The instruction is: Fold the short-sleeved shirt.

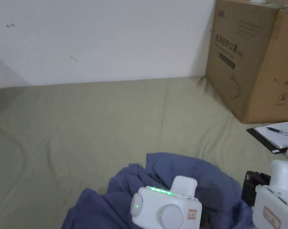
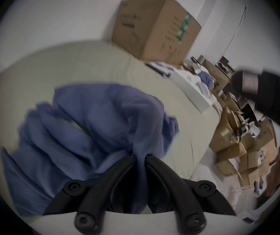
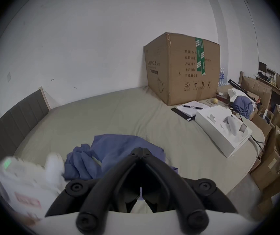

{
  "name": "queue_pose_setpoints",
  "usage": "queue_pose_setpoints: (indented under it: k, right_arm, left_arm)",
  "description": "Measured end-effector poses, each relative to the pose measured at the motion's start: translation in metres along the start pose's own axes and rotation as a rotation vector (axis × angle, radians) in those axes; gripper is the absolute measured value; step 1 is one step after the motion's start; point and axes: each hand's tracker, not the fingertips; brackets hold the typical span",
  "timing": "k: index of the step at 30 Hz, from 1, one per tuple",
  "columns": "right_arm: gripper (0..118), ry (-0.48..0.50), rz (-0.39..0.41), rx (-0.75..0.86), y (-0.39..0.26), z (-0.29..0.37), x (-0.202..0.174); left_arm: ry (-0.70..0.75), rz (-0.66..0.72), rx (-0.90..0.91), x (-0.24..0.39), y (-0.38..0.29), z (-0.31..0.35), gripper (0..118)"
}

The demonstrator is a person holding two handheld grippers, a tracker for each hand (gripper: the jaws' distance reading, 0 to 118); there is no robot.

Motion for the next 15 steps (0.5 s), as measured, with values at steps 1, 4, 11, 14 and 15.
queue_pose_setpoints:
  k: [1, 4, 11, 14, 15]
  right_arm:
    - [0, -0.001, -0.002, -0.011, -0.002, -0.004, 0.000]
    - [0, 0.010, -0.011, -0.039, -0.005, -0.010, -0.001]
    - [0, 0.045, 0.023, -0.063, -0.007, -0.013, -0.013]
    - [0, 0.056, 0.033, -0.063, -0.005, -0.012, -0.019]
    - [0, 0.059, 0.038, -0.062, -0.005, -0.011, -0.021]
  left_arm:
    - [0.021, -0.013, -0.020, 0.001, -0.007, -0.005, 1]
    - [0.091, -0.095, -0.017, 0.003, -0.010, -0.008, 1]
    - [0.083, -0.025, -0.001, -0.017, 0.004, 0.011, 105]
    - [0.071, 0.021, 0.098, -0.027, 0.008, 0.039, 117]
    - [0.064, 0.032, 0.099, -0.033, 0.010, 0.049, 118]
